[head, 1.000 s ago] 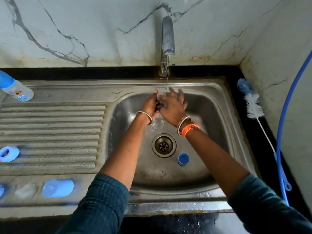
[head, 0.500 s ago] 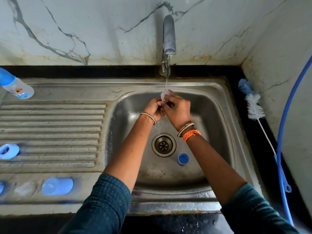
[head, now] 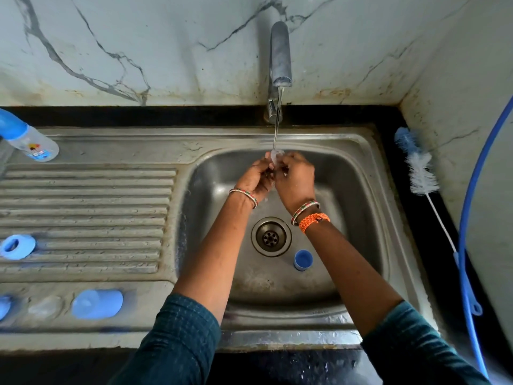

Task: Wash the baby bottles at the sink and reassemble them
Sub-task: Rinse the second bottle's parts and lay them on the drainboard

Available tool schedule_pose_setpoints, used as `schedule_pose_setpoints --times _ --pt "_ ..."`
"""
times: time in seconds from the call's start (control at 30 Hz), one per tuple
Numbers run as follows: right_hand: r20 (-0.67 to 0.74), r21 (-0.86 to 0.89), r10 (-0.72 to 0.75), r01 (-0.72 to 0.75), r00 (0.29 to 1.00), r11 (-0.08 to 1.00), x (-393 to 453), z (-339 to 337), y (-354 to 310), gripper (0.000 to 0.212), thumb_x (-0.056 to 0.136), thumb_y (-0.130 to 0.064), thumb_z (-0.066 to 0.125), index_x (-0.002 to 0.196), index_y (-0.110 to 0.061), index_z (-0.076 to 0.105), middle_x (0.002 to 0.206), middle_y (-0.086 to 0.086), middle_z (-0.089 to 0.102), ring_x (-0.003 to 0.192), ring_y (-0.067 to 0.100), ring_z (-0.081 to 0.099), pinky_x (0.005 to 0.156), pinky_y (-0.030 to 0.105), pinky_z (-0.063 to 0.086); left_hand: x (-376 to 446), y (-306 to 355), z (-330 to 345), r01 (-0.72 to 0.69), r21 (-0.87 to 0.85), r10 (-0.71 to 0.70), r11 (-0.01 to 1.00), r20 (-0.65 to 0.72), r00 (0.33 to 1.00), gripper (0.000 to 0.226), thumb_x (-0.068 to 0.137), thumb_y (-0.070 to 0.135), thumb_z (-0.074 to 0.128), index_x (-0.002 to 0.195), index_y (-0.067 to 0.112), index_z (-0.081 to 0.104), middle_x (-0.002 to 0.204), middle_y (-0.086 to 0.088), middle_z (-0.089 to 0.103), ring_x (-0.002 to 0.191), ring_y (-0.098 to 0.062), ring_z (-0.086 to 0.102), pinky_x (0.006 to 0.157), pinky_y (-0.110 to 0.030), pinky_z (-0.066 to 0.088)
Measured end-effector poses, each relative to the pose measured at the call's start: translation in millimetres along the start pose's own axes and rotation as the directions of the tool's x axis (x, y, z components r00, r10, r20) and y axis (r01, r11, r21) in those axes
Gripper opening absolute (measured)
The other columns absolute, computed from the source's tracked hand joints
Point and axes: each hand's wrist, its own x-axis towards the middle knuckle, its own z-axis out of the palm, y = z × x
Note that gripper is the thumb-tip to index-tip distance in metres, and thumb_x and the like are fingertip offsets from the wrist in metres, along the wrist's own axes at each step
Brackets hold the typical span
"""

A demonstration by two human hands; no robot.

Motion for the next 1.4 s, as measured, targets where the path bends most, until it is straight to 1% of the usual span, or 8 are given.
schedule_pose_setpoints --times 0.5,0.67,0.8,0.9,1.03,1.13,1.23,1.4 --pt "0.065 0.156 -0.006 -0.004 0.998 0.988 9.4 6.4 -9.4 0.038 0.08 -0.014 0.071 0.117 -0.007 0.062 0.103 0.003 0.07 0.09 0.011 0.065 0.085 0.02 0.051 -6.5 10.0 -19.1 -0.099 -0.059 0.104 0.993 0.079 0.991 0.025 0.094 -0.009 0.038 0.097 0.006 0.057 0.079 -0.005 0.073 0.073 -0.011 0.07 0.064 -0.018 0.056" --pt "-0.202 0.172 -0.043 0.079 0.978 0.982 10.1 21.6 2.0 0.038 0.082 -0.003 0.065 0.12 -0.003 0.06 0.114 0.014 0.065 0.103 0.021 0.062 0.094 0.03 0.049 -1.4 9.6 -38.5 -0.002 0.092 0.006 0.996 -0.033 0.999 0.03 0.091 -0.005 0.049 0.109 0.018 0.059 0.092 0.0 0.063 0.081 -0.012 0.06 0.068 -0.03 0.057" --pt "0.254 -0.089 0.146 -0.127 0.956 0.988 -1.7 44.7 31.2 0.039 0.085 -0.005 0.063 0.124 -0.004 0.059 0.119 0.016 0.064 0.108 0.03 0.061 0.095 0.031 0.047 2.9 4.2 -50.0 0.036 0.273 0.042 0.961 -0.273 0.961 0.028 0.096 0.001 0.041 0.111 0.019 0.056 0.087 0.002 0.059 0.071 -0.01 0.051 0.065 -0.026 0.049" --pt "0.037 0.005 0.065 -0.066 0.997 0.998 4.2 48.4 30.7 0.037 0.081 -0.003 0.063 0.118 0.0 0.06 0.112 0.018 0.064 0.103 0.031 0.061 0.09 0.033 0.046 4.6 5.1 -51.0 0.066 0.321 0.022 0.945 -0.263 0.964 0.025 0.096 -0.001 0.042 0.101 0.017 0.059 0.086 0.001 0.058 0.071 -0.01 0.049 0.064 -0.024 0.047" --pt "0.245 -0.048 0.252 -0.248 0.936 0.968 7.7 46.9 24.7 0.027 0.083 -0.014 0.064 0.109 -0.004 0.066 0.105 0.015 0.069 0.098 0.03 0.064 0.087 0.032 0.05 2.4 -1.3 -45.9 0.122 0.332 -0.039 0.935 -0.245 0.969 0.024 0.094 -0.002 0.045 0.084 0.016 0.057 0.073 -0.002 0.054 0.066 -0.012 0.046 0.057 -0.021 0.047" --pt "0.516 0.557 0.463 -0.693 0.72 0.458 15.1 29.8 9.2 0.022 0.092 -0.02 0.053 0.09 -0.001 0.064 0.082 0.014 0.069 0.076 0.026 0.069 0.075 0.038 0.059 2.4 1.5 -44.4 0.122 0.298 -0.061 0.947 -0.204 0.977 0.027 0.093 -0.005 0.038 0.084 0.013 0.056 0.056 0.004 0.062 0.061 -0.009 0.056 0.07 -0.026 0.05" --pt "0.796 0.572 0.338 -0.807 0.502 -0.147 18.7 13.9 10.1 0.043 0.096 -0.023 0.037 0.079 0.005 0.065 0.067 0.013 0.068 0.054 0.02 0.067 0.05 0.029 0.057 -1.2 -0.1 -43.8 0.153 0.318 -0.09 0.936 -0.204 0.975 0.023 0.096 0.005 0.039 0.083 0.012 0.057 0.061 0.002 0.065 0.068 -0.013 0.059 0.07 -0.029 0.051" --pt "0.712 0.464 0.344 -0.777 0.613 0.424 4.9 16.1 14.7 0.007 0.092 -0.007 0.053 0.097 -0.004 0.055 0.093 0.019 0.064 0.07 0.025 0.068 0.06 0.03 0.059 -3.3 3.6 -42.6 0.18 0.378 -0.105 0.908 -0.211 0.972 0.024 0.099 0.013 0.039 0.109 0.009 0.06 0.077 -0.001 0.069 0.084 -0.021 0.061 0.085 -0.036 0.049"
